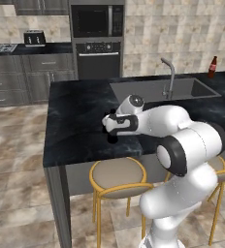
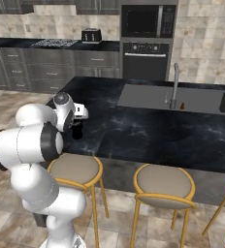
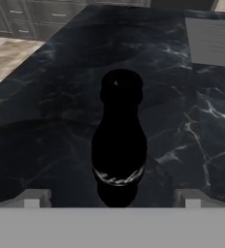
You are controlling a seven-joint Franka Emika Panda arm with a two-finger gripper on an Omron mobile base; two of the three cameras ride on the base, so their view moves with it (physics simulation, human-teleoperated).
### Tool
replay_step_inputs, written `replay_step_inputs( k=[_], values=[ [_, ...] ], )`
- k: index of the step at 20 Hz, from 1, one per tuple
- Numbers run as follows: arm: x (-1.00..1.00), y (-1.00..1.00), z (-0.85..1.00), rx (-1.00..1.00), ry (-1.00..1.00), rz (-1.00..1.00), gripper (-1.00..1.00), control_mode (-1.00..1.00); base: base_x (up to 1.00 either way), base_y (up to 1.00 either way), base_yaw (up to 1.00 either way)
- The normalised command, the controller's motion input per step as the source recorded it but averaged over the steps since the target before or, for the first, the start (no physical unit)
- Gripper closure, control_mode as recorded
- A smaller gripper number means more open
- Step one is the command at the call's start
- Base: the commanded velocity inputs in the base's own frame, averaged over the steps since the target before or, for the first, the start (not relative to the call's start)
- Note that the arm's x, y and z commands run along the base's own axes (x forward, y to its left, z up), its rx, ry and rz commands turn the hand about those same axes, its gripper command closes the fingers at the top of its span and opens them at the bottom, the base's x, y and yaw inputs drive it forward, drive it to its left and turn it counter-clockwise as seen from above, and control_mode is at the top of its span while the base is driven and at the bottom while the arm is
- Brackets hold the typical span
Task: Place the large bottle from the dining counter next to the other large bottle outside the sink, and place the small bottle from the dining counter next to the other small bottle inside the sink.
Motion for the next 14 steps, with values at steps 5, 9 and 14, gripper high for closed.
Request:
replay_step_inputs(
  k=[5,9,14],
  values=[
    [0.18,0.02,-0.04,0.02,0.00,0.00,-1.00,-1.00,0.00,0.00,0.00],
    [0.16,0.02,-0.07,0.02,0.00,0.00,-1.00,-1.00,0.00,0.00,0.00],
    [0.19,0.02,-0.10,0.01,0.00,0.00,-1.00,-1.00,0.00,0.00,0.00]
  ],
)
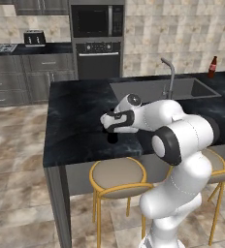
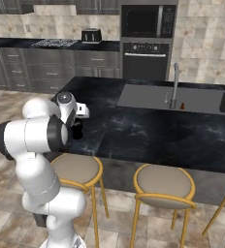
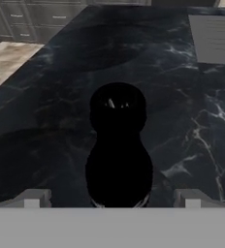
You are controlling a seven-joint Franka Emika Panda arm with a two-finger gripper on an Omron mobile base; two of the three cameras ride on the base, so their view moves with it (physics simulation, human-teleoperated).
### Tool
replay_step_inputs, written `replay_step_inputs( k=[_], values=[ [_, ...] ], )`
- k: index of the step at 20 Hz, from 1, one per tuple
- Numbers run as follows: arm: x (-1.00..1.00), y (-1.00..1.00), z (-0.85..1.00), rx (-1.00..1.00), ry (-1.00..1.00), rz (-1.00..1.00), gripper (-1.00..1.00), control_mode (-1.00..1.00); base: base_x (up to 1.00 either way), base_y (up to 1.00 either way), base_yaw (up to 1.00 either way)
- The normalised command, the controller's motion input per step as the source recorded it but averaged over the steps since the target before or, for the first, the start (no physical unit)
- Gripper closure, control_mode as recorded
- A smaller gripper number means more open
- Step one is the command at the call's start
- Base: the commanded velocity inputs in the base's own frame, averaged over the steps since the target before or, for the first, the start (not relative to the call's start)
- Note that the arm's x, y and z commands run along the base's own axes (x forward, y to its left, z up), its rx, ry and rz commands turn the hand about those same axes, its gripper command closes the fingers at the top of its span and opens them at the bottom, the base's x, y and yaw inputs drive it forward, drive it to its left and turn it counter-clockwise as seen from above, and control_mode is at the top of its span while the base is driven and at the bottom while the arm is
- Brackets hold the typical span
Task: Place the large bottle from the dining counter next to the other large bottle outside the sink, and place the small bottle from the dining counter next to the other small bottle inside the sink.
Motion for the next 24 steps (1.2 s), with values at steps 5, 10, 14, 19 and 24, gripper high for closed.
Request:
replay_step_inputs(
  k=[5,10,14,19,24],
  values=[
    [0.18,0.03,-0.14,0.01,0.00,0.00,-1.00,-1.00,0.00,0.00,0.00],
    [0.17,0.03,-0.16,0.01,0.00,0.00,-1.00,-1.00,0.00,0.00,0.00],
    [0.19,0.02,-0.16,0.00,0.00,0.00,-1.00,-1.00,0.00,0.00,0.00],
    [0.21,0.02,-0.17,0.00,0.00,0.00,-1.00,-1.00,0.00,0.00,0.00],
    [0.35,0.08,-0.17,0.00,0.00,0.00,1.00,-1.00,0.00,0.00,0.00]
  ],
)
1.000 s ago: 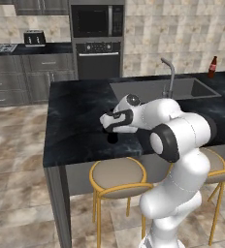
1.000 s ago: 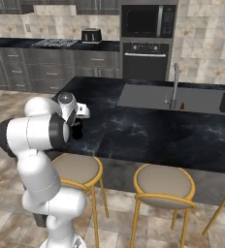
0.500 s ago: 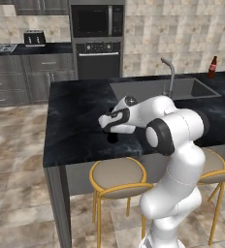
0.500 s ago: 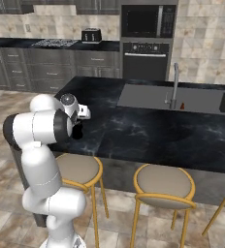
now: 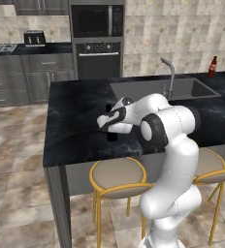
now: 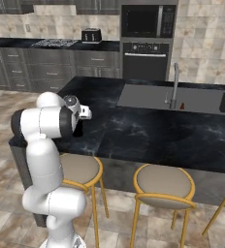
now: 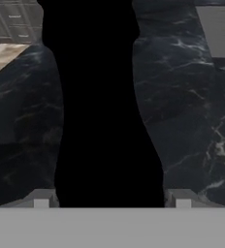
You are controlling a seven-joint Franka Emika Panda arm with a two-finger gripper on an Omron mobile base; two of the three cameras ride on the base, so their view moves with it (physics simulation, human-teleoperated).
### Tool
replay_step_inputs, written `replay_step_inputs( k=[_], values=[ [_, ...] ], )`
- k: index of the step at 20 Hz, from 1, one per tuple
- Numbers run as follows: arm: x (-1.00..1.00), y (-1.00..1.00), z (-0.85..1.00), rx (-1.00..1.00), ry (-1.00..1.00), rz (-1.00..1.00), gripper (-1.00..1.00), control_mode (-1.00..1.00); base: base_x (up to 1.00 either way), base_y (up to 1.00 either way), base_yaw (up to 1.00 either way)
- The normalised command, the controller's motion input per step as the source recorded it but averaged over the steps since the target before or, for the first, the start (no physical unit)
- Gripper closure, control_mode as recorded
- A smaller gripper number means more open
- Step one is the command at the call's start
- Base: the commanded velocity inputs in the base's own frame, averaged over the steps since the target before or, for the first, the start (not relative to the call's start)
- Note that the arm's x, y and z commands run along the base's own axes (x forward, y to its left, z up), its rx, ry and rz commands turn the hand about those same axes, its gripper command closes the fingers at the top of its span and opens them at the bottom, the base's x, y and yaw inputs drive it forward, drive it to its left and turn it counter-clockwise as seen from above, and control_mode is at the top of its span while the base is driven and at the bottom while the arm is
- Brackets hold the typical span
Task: Place the large bottle from the dining counter next to the other large bottle outside the sink, and place the small bottle from the dining counter next to the other small bottle inside the sink.
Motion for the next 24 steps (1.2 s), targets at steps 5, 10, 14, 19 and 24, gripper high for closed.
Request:
replay_step_inputs(
  k=[5,10,14,19,24],
  values=[
    [0.00,0.01,0.00,0.00,0.00,0.00,1.00,-1.00,0.00,0.00,0.00],
    [-0.03,0.00,0.00,0.00,-0.05,0.00,1.00,-1.00,0.00,0.00,0.00],
    [-0.29,0.00,0.19,0.00,-0.13,0.00,1.00,-1.00,0.00,0.00,0.00],
    [-0.59,0.00,0.33,0.02,-0.19,0.01,1.00,-1.00,0.00,0.00,0.00],
    [-0.59,0.00,0.33,0.07,-0.18,0.02,1.00,-1.00,0.00,0.00,0.00]
  ],
)
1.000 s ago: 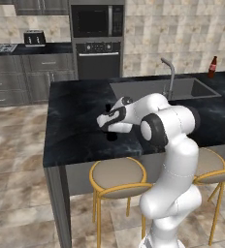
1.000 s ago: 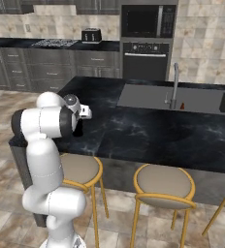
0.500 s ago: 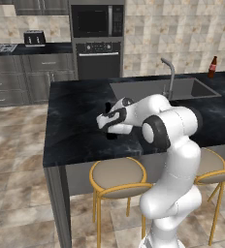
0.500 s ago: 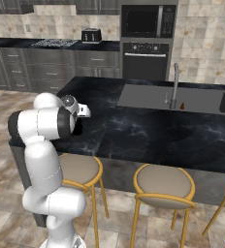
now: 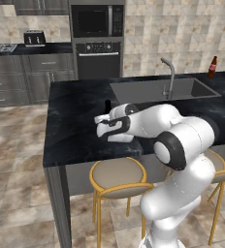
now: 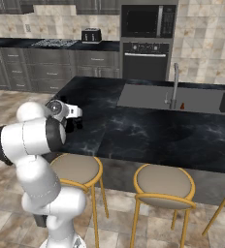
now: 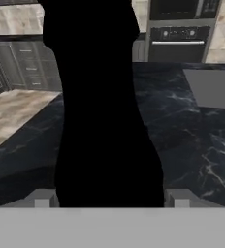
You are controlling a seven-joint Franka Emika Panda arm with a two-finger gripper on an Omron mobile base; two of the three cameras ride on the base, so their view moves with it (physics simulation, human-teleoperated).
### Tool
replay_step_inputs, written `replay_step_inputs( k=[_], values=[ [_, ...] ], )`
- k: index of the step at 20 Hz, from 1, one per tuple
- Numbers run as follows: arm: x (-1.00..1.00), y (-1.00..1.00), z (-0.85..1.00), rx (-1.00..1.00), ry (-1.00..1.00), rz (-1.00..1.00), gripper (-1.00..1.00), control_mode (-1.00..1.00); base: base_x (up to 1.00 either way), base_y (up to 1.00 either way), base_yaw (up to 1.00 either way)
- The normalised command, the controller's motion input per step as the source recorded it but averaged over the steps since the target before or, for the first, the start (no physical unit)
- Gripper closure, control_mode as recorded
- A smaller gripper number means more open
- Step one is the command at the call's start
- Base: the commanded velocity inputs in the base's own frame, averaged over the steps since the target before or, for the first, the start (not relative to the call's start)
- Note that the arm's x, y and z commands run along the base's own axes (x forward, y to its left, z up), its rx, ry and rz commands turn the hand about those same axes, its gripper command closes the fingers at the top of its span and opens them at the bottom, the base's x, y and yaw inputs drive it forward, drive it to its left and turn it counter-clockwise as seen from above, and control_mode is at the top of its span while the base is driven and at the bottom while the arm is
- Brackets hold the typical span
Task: Place the large bottle from the dining counter next to the other large bottle outside the sink, and place the small bottle from the dining counter next to the other small bottle inside the sink.
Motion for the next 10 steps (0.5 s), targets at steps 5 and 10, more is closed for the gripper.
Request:
replay_step_inputs(
  k=[5,10],
  values=[
    [-0.47,0.00,0.30,0.09,-0.14,0.03,1.00,-1.00,0.00,0.00,0.00],
    [-0.20,-0.08,0.08,0.14,-0.07,0.02,1.00,-1.00,0.00,0.00,0.00]
  ],
)
